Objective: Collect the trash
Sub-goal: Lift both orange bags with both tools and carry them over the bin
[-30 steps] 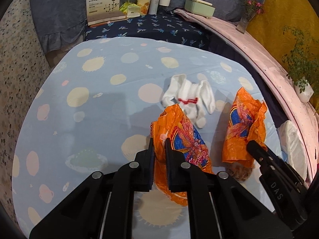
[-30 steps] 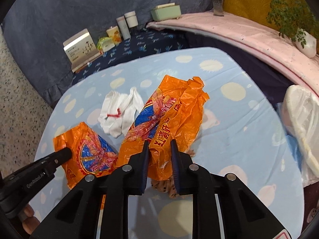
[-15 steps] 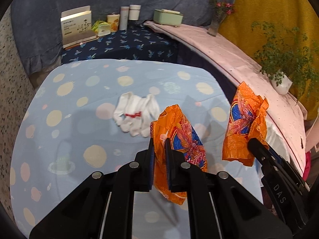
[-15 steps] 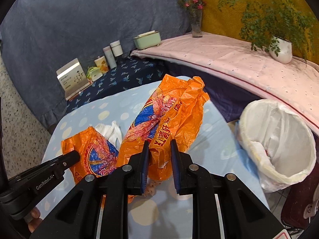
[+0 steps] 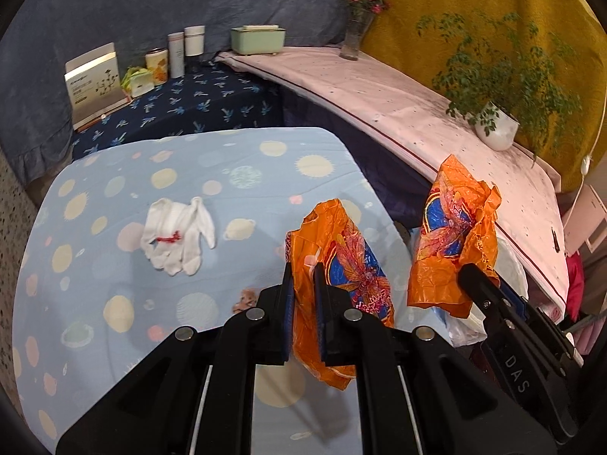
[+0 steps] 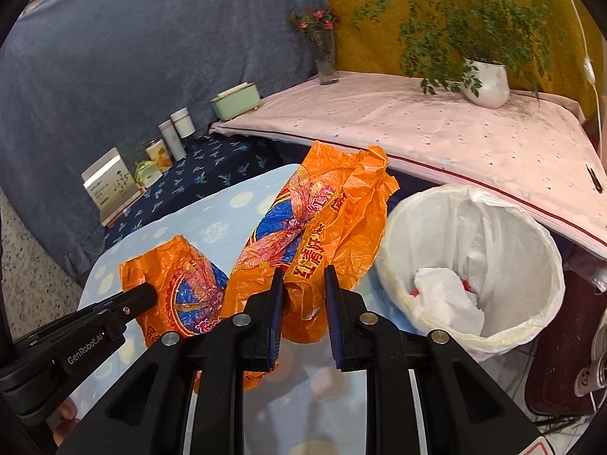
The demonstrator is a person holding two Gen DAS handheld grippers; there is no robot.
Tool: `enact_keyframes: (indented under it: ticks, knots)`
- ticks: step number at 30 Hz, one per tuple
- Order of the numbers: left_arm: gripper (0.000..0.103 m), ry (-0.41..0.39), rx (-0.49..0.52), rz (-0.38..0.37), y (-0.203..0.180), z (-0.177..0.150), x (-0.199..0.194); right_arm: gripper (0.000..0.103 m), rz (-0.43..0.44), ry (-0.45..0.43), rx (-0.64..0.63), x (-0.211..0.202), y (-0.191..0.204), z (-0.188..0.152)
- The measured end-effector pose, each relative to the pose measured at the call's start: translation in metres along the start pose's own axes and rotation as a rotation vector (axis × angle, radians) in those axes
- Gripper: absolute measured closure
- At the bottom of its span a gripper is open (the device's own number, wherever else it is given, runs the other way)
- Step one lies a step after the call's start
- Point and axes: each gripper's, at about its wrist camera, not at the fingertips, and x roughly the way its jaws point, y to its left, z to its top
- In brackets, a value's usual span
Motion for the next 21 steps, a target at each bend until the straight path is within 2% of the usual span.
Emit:
enact_keyframes:
  ticks: [21]
  knots:
    - [0.094, 0.009, 0.173, -0.106, -0.121, 0.016, 0.031, 0.083, -0.14, -0.012, 0.183, -0.005, -0.122, -0.006]
